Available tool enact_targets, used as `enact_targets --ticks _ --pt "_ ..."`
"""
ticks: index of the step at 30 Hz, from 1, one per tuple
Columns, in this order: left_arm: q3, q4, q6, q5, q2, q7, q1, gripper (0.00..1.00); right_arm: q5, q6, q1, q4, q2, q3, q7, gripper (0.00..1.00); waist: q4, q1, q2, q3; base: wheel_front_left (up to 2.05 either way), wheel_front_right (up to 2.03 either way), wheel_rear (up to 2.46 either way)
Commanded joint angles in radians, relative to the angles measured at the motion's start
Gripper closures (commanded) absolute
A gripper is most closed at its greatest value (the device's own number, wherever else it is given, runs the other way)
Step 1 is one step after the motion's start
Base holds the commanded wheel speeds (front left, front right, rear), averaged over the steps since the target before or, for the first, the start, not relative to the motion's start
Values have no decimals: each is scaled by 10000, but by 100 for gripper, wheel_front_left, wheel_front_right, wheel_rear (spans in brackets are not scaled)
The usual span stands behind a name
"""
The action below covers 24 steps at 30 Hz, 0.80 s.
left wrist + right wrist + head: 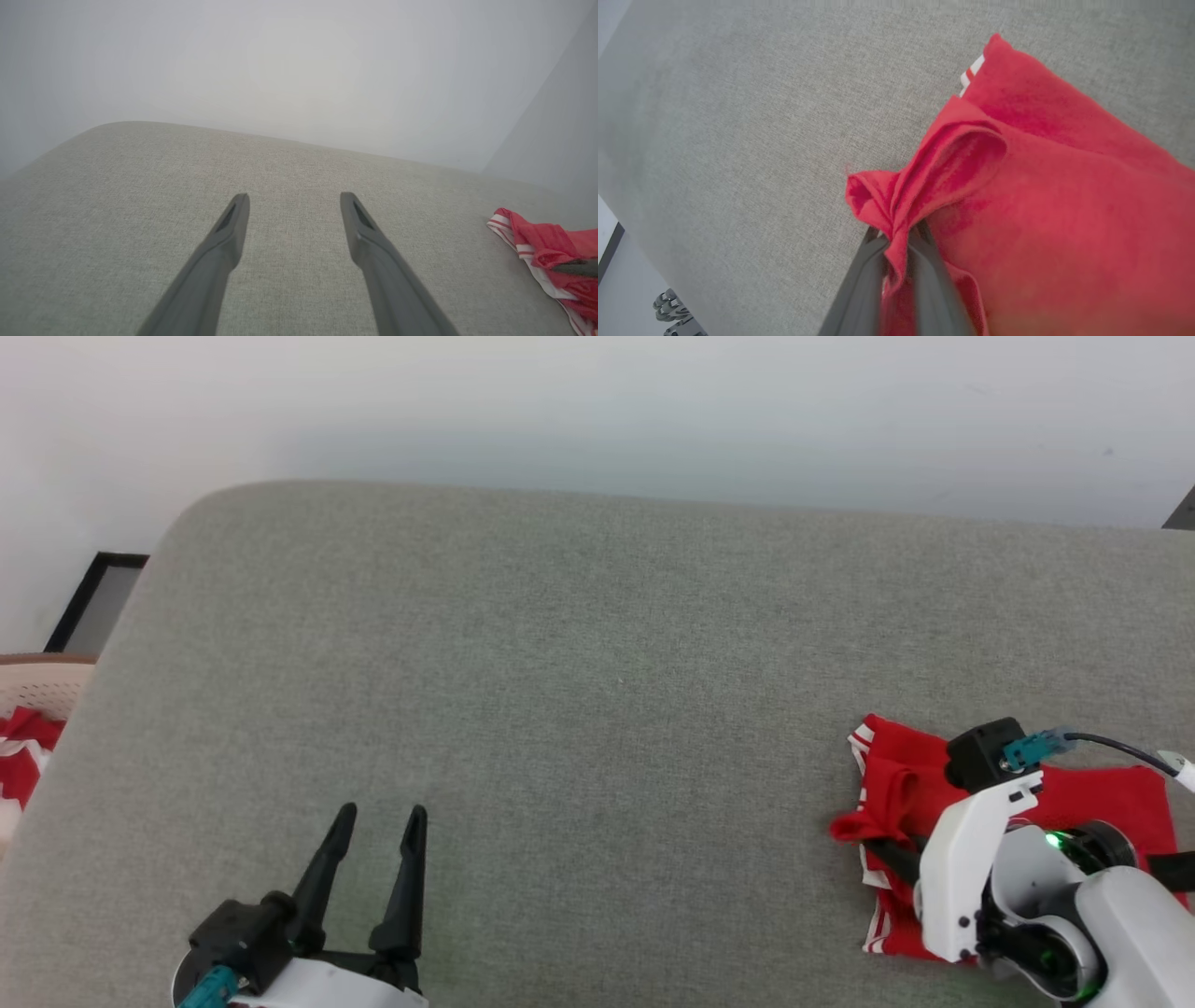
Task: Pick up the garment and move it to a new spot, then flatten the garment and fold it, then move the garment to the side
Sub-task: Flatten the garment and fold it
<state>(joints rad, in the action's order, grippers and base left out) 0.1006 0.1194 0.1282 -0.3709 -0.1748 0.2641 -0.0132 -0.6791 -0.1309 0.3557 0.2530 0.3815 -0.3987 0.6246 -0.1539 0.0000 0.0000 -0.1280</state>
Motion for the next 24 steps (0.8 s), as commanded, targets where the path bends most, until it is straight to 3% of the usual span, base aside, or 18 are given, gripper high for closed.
enact_targets --ticks 1,2,3,15,24 --pt "0 80 36 -74 -50 -5 35 0 -196 3 174 115 -64 -255 -275 56 4 0 0 77 0 0 0" --pt "-19 108 36 -72 -62 -5 93 0 -305 3 209 130 -41 -367 -383 14 25 0 0 119 0 0 0" --pt "-37 130 36 -69 -60 -5 151 0 -407 3 241 86 13 -526 -472 0 54 0 0 174 0 0 0" --pt "-376 350 37 47 -56 -5 615 0 -1176 3 -11 -138 1004 -702 -1808 0 573 0 0 813 0 0 0" --pt "-434 846 37 22 -41 -5 779 0 -1264 3 -486 489 1404 -783 -5094 0 1087 0 0 1178 0 0 0"
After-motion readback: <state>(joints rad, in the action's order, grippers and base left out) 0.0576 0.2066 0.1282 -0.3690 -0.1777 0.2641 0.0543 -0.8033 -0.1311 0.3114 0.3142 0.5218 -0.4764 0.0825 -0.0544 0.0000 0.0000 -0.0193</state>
